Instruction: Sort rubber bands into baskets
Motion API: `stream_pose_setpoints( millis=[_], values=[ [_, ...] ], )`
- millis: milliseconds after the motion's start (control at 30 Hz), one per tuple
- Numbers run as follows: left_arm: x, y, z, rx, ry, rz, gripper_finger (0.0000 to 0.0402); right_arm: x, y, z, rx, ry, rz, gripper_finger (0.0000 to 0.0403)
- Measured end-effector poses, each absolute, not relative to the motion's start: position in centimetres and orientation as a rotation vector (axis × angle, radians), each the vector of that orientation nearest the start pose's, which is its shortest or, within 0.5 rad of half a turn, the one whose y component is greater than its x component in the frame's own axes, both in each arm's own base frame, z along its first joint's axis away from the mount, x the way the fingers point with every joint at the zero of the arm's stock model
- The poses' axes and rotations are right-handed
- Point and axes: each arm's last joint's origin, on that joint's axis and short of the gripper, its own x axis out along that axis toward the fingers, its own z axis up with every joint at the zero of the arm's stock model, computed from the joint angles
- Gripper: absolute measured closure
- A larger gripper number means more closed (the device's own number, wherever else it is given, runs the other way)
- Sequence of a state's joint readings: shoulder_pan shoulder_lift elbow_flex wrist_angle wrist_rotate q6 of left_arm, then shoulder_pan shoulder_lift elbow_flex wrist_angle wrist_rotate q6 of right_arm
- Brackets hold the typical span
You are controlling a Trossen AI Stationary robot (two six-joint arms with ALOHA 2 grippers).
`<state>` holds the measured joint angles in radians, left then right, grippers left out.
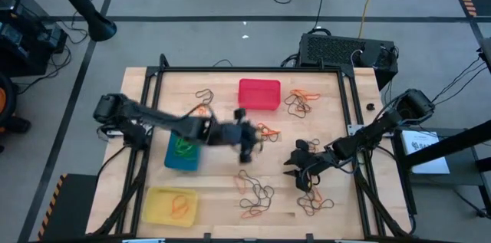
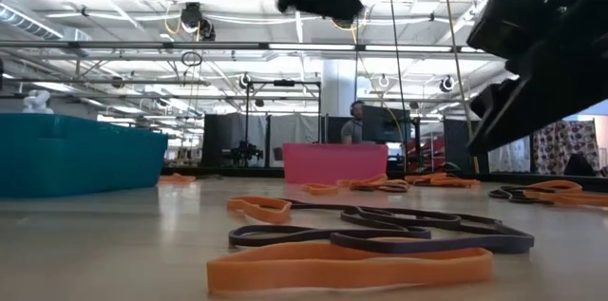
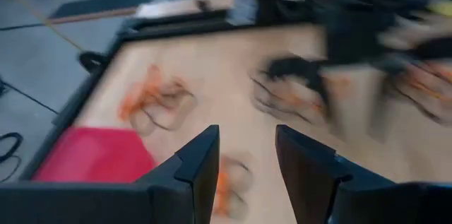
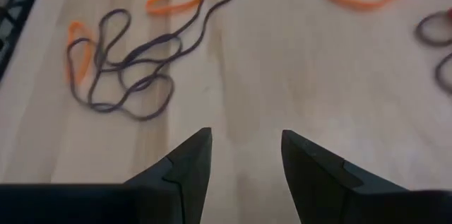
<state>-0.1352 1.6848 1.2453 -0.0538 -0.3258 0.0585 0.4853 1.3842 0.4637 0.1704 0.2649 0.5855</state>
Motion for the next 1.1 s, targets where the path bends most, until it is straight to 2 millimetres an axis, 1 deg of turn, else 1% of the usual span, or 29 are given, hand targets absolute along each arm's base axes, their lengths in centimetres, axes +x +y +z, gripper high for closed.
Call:
stream_pose_setpoints(
  millis=[67,133,233,300,367,500,567,700,767,833,900,967,1100],
  values=[
    [39.4,-1.2,26.2,0.135,0.44,0.194,0.0254,21.2,10.7,13.9,0.297,0.738,0.008,0.0238],
    [40.7,1.8,24.8,0.081,0.403,0.175,0.0254,20.9,11.0,13.8,0.282,0.747,0.012,0.0238],
    [43.2,5.6,22.3,-0.033,0.334,0.059,0.0254,20.3,11.5,13.9,0.293,0.764,0.022,0.0238],
    [45.1,7.4,20.7,-0.075,0.329,0.009,0.0254,19.8,11.9,14.3,0.32,0.776,0.04,0.0238],
    [47.1,8.9,19.7,-0.061,0.326,0.028,0.0254,19.0,12.1,14.7,0.336,0.802,0.049,0.0238],
    [50.8,11.3,18.0,-0.048,0.369,0.108,0.0254,17.0,12.3,15.8,0.348,0.843,0.05,0.0238],
    [52.4,12.3,17.5,-0.025,0.407,0.164,0.0254,15.9,12.2,16.5,0.352,0.852,0.038,0.0238],
    [54.8,13.1,16.9,0.056,0.481,0.266,0.0254,13.3,11.2,17.7,0.336,0.871,-0.011,0.0238],
    [55.8,13.3,16.0,0.073,0.499,0.269,0.0254,12.2,10.5,18.3,0.301,0.853,-0.046,0.0238],
    [56.7,13.5,14.8,0.075,0.5,0.266,0.0254,11.5,9.8,18.8,0.27,0.818,-0.076,0.0238],
    [57.1,13.7,13.5,0.075,0.526,0.268,0.0254,10.9,9.1,19.2,0.24,0.79,-0.097,0.0238],
    [57.4,13.8,12.6,0.087,0.543,0.307,0.0254,10.7,8.9,19.5,0.242,0.76,-0.099,0.0238],
    [57.6,13.9,11.5,0.085,0.558,0.307,0.0254,10.6,8.8,19.8,0.237,0.742,-0.08,0.0238]
  ],
)
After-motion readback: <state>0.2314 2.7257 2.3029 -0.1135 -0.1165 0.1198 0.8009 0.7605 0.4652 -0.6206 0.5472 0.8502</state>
